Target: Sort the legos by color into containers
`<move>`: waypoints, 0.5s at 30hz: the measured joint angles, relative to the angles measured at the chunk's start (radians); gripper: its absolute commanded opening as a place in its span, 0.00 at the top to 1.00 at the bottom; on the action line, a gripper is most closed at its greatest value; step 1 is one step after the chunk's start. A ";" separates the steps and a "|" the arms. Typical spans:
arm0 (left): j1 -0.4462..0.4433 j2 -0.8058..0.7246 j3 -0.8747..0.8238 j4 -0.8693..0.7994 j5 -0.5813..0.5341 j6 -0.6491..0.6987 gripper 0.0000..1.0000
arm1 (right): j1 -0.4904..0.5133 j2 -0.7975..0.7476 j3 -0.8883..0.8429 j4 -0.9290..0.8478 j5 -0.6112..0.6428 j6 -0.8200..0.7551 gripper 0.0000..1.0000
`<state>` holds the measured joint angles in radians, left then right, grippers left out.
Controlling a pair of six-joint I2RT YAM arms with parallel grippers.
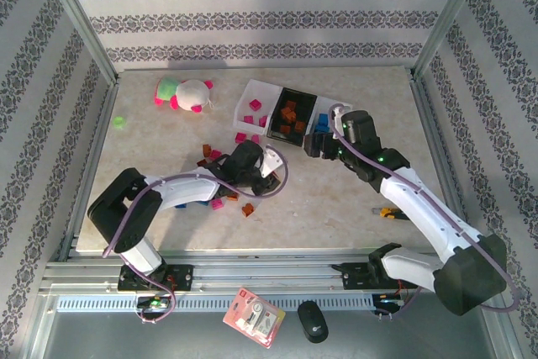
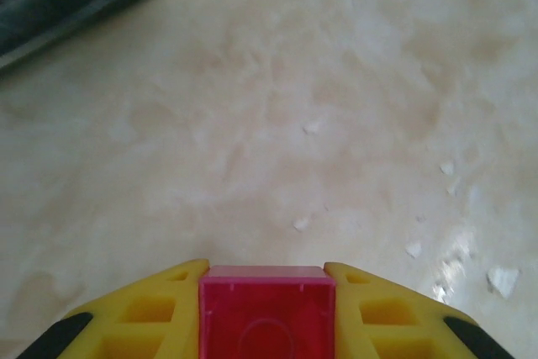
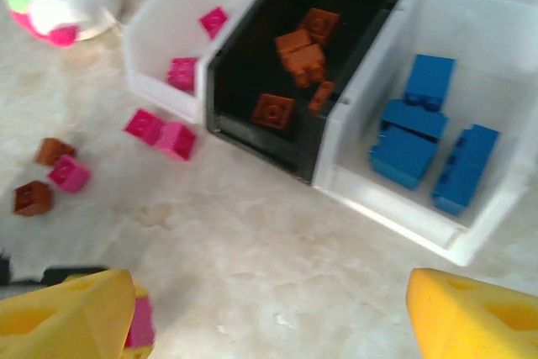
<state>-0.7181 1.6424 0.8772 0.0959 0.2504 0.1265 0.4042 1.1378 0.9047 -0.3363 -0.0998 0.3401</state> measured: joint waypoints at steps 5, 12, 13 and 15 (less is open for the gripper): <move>0.082 0.011 0.058 0.011 -0.021 -0.033 0.82 | 0.026 -0.034 -0.031 0.045 -0.096 -0.016 0.10; 0.208 0.143 0.284 0.025 -0.049 -0.066 0.81 | 0.088 -0.060 -0.064 0.124 -0.142 -0.045 0.04; 0.223 0.174 0.330 0.021 -0.055 -0.070 0.81 | 0.094 -0.060 -0.069 0.140 -0.142 -0.045 0.03; 0.245 0.233 0.410 0.013 -0.068 -0.080 0.81 | 0.098 -0.060 -0.079 0.164 -0.142 -0.045 0.03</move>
<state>-0.4736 1.8751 1.2869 0.1085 0.1829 0.0460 0.5026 1.0775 0.8257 -0.1719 -0.2420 0.2955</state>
